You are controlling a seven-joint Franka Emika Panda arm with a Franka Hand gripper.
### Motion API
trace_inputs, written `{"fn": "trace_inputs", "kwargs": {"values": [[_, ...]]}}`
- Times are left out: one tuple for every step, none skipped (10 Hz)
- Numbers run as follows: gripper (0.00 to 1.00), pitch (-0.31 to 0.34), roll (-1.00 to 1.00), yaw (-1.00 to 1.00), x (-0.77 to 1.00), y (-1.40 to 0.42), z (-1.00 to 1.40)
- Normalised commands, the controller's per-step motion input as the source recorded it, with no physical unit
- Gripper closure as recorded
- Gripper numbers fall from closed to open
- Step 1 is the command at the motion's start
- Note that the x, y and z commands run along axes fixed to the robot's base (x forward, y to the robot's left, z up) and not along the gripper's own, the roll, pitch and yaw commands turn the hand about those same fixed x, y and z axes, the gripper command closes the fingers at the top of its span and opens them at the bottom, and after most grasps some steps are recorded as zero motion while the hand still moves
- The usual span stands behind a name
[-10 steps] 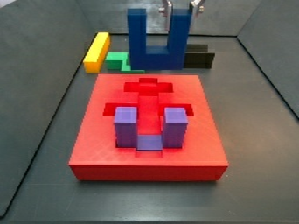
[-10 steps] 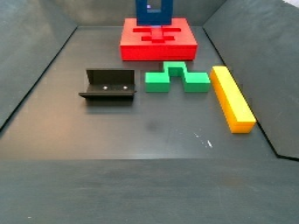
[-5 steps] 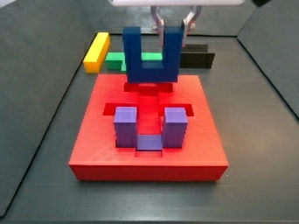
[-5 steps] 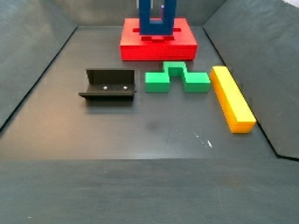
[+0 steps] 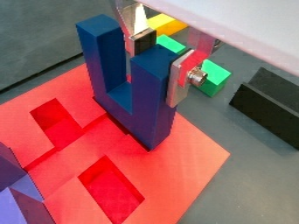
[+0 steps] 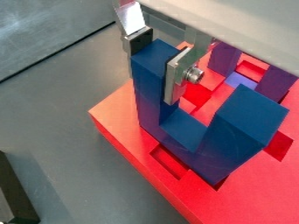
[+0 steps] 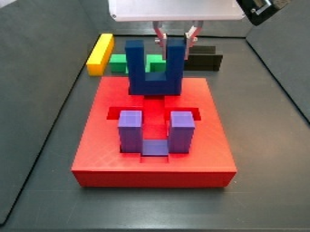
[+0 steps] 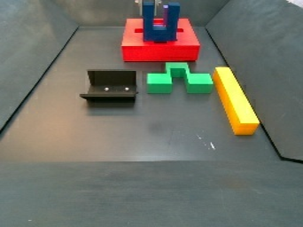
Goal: Pick up the blue object. Move up. Move to above the board. Insert the blue object.
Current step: Insert the blue object.
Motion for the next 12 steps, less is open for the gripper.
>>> {"fn": "trace_inputs", "kwargs": {"values": [[1.00, 0.000, 0.03, -0.05, -0.17, -0.03, -0.24], [1.00, 0.000, 0.05, -0.07, -0.19, -0.06, -0.22], [1.00, 0.000, 0.06, -0.01, -0.02, -0.13, -0.23], [1.00, 0.000, 0.08, 0.00, 0.00, -0.11, -0.25], [1.00, -0.009, 0.08, 0.00, 0.00, -0.11, -0.33], [1.00, -0.017, 0.09, 0.00, 0.01, -0.05, -0.44], [1.00, -0.084, 0.03, 0.00, 0.13, 0.00, -0.65], [1.00, -0.083, 0.05, 0.00, 0.09, 0.00, -0.78], [1.00, -0.176, 0.00, 0.00, 0.20, 0.00, -0.77], [1.00, -0.047, 0.01, -0.10, 0.35, 0.00, -0.53], [1.00, 0.000, 0.02, 0.00, 0.00, -0.03, 0.00], [1.00, 0.000, 0.01, 0.00, 0.00, 0.00, 0.00]]}}
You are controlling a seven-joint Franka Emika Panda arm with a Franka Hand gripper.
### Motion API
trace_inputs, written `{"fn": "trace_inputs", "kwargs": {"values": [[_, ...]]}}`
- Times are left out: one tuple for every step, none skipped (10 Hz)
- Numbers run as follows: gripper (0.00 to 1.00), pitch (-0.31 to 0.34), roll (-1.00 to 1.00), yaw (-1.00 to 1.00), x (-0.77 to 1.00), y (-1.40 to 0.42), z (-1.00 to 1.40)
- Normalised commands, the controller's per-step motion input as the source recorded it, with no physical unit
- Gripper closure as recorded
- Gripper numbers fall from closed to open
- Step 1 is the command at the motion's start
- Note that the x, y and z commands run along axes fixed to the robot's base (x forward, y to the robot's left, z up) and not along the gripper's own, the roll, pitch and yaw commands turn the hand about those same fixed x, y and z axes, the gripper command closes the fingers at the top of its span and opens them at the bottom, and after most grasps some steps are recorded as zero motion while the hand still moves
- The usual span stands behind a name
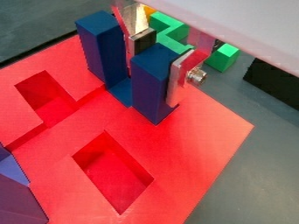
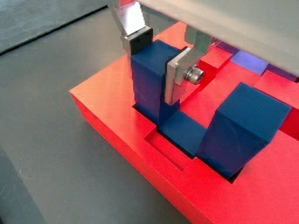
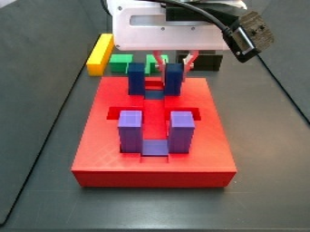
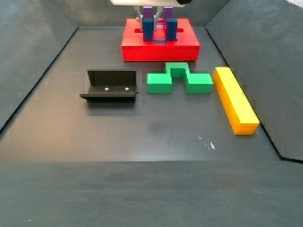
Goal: Pick up the blue object. Move up. Move to above the board. Insert the blue object.
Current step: Insert the blue object.
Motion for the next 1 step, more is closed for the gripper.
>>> {"fn": "trace_inputs", "kwargs": {"values": [[1.00, 0.000, 0.09, 0.00, 0.00, 0.00, -0.02]]}}
